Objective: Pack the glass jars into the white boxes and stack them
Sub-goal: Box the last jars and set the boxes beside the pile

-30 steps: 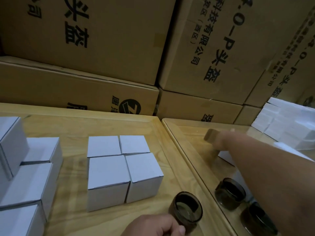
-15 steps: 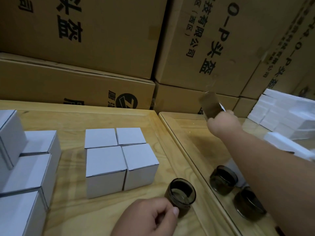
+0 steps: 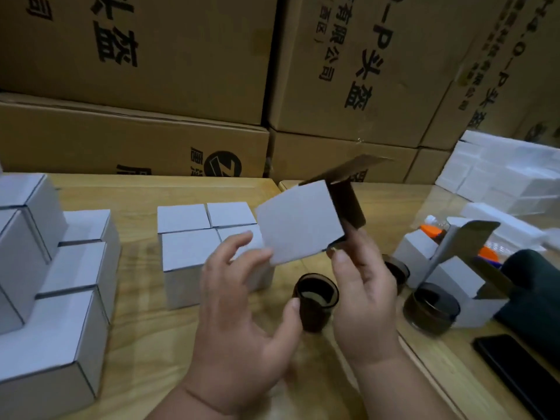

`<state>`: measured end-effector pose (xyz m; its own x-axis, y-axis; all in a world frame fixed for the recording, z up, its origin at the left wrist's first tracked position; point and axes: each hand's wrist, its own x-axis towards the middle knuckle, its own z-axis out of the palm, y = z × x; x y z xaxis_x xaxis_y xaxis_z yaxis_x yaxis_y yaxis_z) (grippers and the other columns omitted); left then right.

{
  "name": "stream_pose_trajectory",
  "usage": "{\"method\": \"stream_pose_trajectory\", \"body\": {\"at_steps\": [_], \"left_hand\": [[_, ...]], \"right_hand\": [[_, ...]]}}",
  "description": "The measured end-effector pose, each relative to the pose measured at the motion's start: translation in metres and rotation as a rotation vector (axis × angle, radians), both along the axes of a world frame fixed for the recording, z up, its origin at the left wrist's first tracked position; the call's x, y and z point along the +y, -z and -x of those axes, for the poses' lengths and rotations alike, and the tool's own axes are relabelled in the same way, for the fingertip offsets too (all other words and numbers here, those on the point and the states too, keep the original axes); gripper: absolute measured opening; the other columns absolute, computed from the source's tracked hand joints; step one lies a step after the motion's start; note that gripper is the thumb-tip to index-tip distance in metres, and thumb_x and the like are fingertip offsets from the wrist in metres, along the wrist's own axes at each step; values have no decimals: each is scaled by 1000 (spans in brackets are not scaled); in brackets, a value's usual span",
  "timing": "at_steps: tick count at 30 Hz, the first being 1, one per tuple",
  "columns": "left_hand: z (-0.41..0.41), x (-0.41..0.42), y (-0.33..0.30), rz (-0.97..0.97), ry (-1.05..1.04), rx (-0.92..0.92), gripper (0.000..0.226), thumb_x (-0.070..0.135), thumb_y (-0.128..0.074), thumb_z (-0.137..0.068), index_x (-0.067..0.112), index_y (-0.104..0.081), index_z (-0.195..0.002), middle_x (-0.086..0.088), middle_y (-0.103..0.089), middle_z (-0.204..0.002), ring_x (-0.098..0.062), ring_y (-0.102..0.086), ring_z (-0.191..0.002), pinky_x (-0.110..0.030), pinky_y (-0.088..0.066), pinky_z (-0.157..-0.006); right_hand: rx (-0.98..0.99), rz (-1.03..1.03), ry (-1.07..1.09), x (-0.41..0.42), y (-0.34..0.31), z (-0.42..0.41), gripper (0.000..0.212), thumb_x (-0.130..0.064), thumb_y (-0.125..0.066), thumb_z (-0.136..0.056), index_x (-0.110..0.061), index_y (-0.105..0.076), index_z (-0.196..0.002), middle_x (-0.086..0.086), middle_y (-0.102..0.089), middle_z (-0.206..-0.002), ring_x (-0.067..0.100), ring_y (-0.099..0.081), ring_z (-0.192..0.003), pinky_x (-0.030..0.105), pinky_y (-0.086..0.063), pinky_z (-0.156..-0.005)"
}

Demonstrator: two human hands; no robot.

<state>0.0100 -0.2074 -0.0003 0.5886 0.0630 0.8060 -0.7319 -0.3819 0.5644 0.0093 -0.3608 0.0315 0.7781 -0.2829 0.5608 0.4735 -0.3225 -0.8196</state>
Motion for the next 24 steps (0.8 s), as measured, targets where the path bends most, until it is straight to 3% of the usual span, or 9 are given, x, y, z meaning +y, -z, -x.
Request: {"method": "stream_pose_trajectory", "body": {"at_steps": [3, 5, 7, 11, 14, 18, 20, 22, 24], "left_hand": [[-2, -1, 4, 3, 31, 1, 78, 34, -72, -75, 31, -36, -144, -9, -36, -154, -19, -33, -149, -20, -27, -117], [-4, -1, 7, 6, 55, -19, 90, 36, -75, -74, 41, -27, -150, -1, -32, -159, -20, -33, -150, -23, -30, -117], [-5, 1, 9, 18, 45, -37, 97, 38, -77, -73, 47, -21, -152, 9, -35, -156, -19, -42, -143, -25, -37, -113], [-7, 1, 12, 55, 14, -27, 97, 41, -79, -71, 48, -24, -151, 6, -47, -140, -21, -56, -123, -26, -46, -100], [-8, 0, 12, 56, 9, -10, 97, 41, -79, -72, 47, -26, -152, 5, -48, -140, -19, -56, -124, -24, -46, -99], [-6, 2, 10, 86, 13, -21, 96, 42, -78, -73, 48, -24, -153, -2, -45, -143, -28, -55, -129, -29, -47, -102], [-5, 3, 10, 120, 24, -10, 98, 42, -78, -72, 49, -21, -152, -5, -43, -145, -32, -54, -131, -34, -50, -101], [-5, 3, 11, 126, 36, 8, 100, 39, -78, -72, 49, -20, -152, -7, -43, -143, -33, -54, -130, -48, -54, -98], [-5, 3, 13, 111, 32, 14, 99, 37, -77, -72, 47, -19, -152, -5, -44, -140, -34, -55, -126, -59, -54, -93]], "right_hand": [[-89, 134, -19, 0, 6, 3, 40, -41, -53, -90, -36, -63, -128, -11, -61, -138, 10, -55, -133, 41, -48, -109], [-129, 213, -47, 0, 5, 4, 35, -37, -54, -90, -38, -64, -124, -18, -62, -133, 2, -56, -129, 22, -47, -105], [-141, 247, -88, 0, 3, 3, 34, -33, -55, -91, -34, -65, -124, -17, -64, -131, 0, -59, -125, 13, -45, -100], [-147, 186, -180, -5, 4, 1, 34, -29, -50, -94, -31, -70, -121, -19, -69, -124, 4, -62, -122, 13, -47, -96], [-93, 30, -209, -9, 8, 0, 38, -25, -48, -88, -40, -77, -109, -14, -73, -117, 11, -64, -120, 19, -50, -95], [-29, -125, -259, -11, 9, -1, 52, 3, -45, -72, -34, -66, -103, -1, -74, -117, 20, -66, -117, 36, -52, -98], [76, 14, -256, -16, 7, -1, 55, 1, -47, -71, -36, -63, -108, -11, -70, -126, 11, -60, -125, 41, -46, -107], [234, 213, -317, -23, 6, -1, 57, -6, -54, -74, -42, -60, -118, -24, -61, -134, 1, -51, -133, 39, -41, -114], [343, 371, -370, -26, 4, -2, 59, -14, -63, -80, -45, -55, -129, -24, -55, -139, 0, -48, -136, 36, -43, -114]]}}
